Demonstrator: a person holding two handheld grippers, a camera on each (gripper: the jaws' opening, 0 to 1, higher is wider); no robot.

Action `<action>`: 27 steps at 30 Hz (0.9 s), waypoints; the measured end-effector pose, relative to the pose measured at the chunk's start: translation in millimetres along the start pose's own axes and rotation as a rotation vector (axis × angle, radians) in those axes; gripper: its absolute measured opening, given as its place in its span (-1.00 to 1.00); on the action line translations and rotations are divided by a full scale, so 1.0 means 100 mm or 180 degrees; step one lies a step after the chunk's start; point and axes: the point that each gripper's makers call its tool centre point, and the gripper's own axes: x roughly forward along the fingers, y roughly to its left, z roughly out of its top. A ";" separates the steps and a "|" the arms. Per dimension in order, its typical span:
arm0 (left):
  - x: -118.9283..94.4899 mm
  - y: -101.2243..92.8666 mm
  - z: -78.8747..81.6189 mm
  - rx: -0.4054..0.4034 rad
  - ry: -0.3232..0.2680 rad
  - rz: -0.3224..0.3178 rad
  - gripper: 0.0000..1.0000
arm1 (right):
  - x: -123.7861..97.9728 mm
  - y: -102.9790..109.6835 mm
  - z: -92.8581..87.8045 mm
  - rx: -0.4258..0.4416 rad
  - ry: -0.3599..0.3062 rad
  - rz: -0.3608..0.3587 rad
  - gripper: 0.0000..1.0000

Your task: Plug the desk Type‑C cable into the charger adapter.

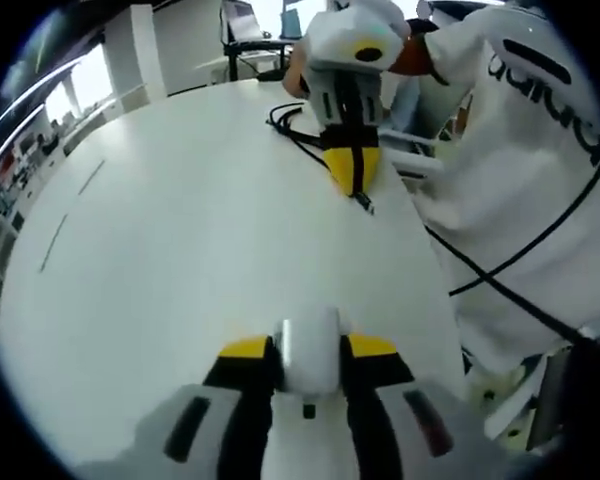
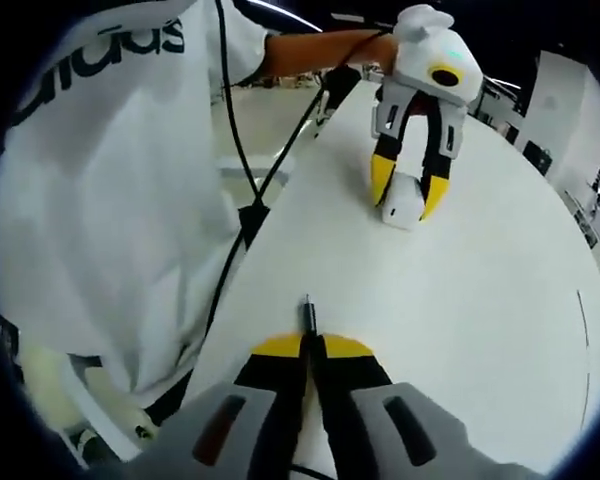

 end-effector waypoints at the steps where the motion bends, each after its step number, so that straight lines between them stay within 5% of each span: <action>1: 0.00 0.00 0.00 0.0002 0.0001 0.0002 -0.49 | 0.00 0.00 0.00 0.0006 -0.0004 -0.0008 -0.94; 27: 0.04 0.01 0.05 -0.0108 0.0065 0.0136 -0.49 | 0.08 -0.44 0.28 0.0598 -0.0329 -0.0537 -0.95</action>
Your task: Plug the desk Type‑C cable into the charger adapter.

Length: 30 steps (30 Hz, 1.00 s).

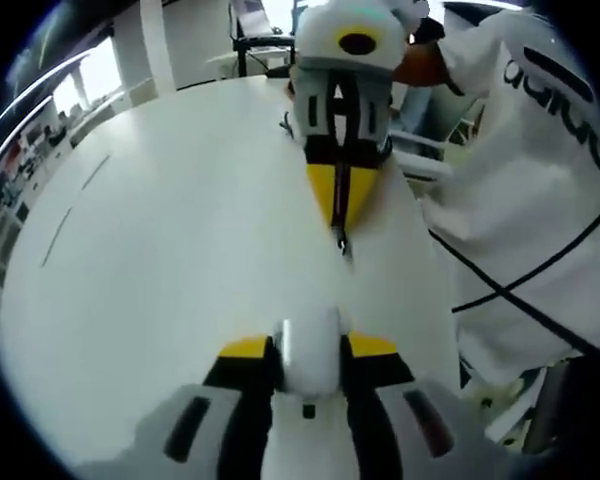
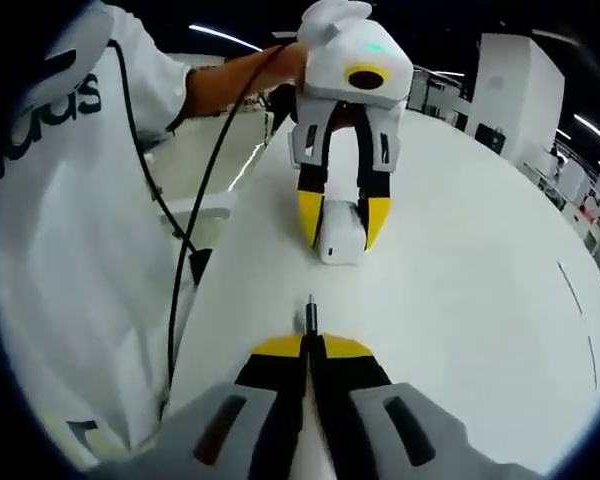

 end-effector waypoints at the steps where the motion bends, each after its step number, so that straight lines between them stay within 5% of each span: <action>1: 0.00 0.00 0.00 0.0001 -0.0001 -0.0001 -0.49 | 0.00 -0.01 0.01 0.0006 -0.0006 -0.0011 -0.95; 20: 0.12 -0.08 0.16 0.0034 -0.0061 -0.0098 -0.49 | 0.13 -0.05 0.14 0.0041 0.0008 -0.0008 -0.95; 30: 0.16 -0.09 0.19 -0.0171 -0.0028 -0.0108 -0.49 | 0.14 -0.06 0.14 0.0049 0.0056 -0.0030 -0.95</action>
